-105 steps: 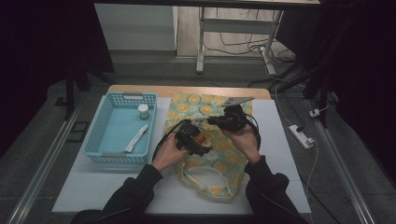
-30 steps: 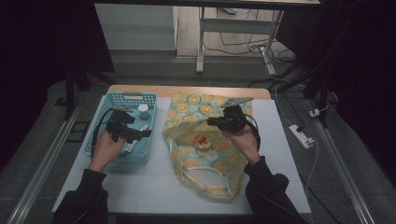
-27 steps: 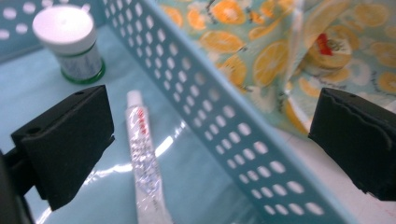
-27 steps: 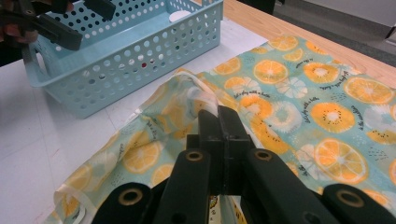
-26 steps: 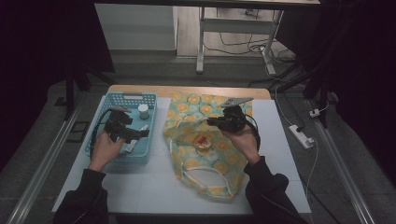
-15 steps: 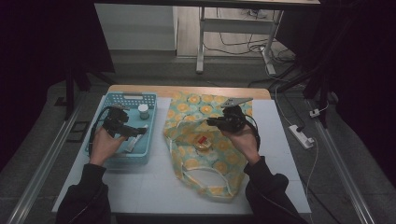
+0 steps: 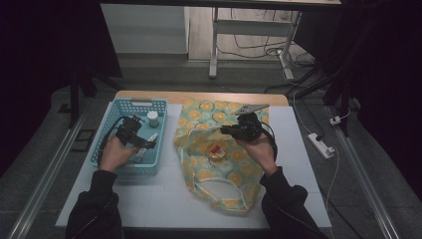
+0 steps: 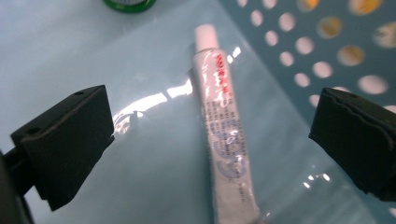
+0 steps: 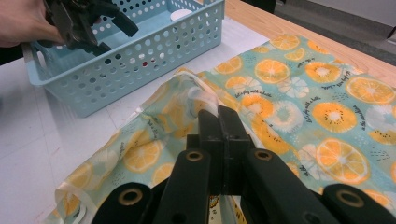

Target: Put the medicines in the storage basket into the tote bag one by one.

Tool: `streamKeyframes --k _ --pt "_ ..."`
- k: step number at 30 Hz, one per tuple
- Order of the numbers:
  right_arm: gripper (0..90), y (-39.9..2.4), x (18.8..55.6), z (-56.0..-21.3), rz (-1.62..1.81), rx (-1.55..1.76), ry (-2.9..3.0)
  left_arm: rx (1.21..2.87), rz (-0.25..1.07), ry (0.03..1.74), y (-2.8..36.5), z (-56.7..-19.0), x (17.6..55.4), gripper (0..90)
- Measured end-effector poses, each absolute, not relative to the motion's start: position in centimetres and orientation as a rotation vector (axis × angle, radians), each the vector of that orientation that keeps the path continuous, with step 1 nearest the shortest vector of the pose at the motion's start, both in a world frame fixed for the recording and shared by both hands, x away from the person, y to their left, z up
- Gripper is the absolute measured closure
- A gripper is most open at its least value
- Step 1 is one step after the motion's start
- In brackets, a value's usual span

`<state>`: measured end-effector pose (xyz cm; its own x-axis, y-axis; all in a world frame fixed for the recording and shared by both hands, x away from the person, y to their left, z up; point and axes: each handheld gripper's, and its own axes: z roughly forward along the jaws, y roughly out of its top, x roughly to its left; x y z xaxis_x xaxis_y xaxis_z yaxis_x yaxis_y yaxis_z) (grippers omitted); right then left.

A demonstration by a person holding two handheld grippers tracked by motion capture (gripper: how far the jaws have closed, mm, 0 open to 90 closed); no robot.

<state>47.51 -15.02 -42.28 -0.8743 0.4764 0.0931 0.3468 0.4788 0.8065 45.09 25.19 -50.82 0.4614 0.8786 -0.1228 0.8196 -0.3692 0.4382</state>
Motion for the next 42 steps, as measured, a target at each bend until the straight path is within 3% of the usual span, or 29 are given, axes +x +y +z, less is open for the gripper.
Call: streamKeyframes --k 8,11,13,14,15,20,26,42 --pt "90.0 -15.0 47.5 -42.3 1.353 0.717 2.575 2.374 0.183 1.452 24.4 -51.4 45.3 8.3" --pt "90.0 -15.0 47.5 -42.3 1.351 0.719 2.575 2.411 0.184 1.441 24.1 -51.5 45.2 29.7" --pt "90.0 -15.0 47.5 -42.3 1.352 0.719 2.575 2.42 0.171 1.43 23.9 -51.6 45.2 39.2" --pt "90.0 -15.0 47.5 -42.3 1.352 0.719 2.575 2.415 0.171 1.427 24.0 -51.5 45.1 39.2" --pt "90.0 -15.0 47.5 -42.3 1.352 0.718 2.574 2.405 0.17 1.434 24.0 -51.5 45.1 49.1" --pt "90.0 -15.0 47.5 -42.3 1.351 0.719 2.575 2.387 0.155 1.437 24.1 -51.4 45.1 69.9" --pt "90.0 -15.1 47.5 -42.2 1.357 0.717 2.572 2.367 0.14 1.469 24.2 -51.3 45.1 71.3" --pt "90.0 -15.2 47.5 -42.1 1.353 0.714 2.563 2.207 0.267 1.445 25.0 -49.1 44.2 71.5"
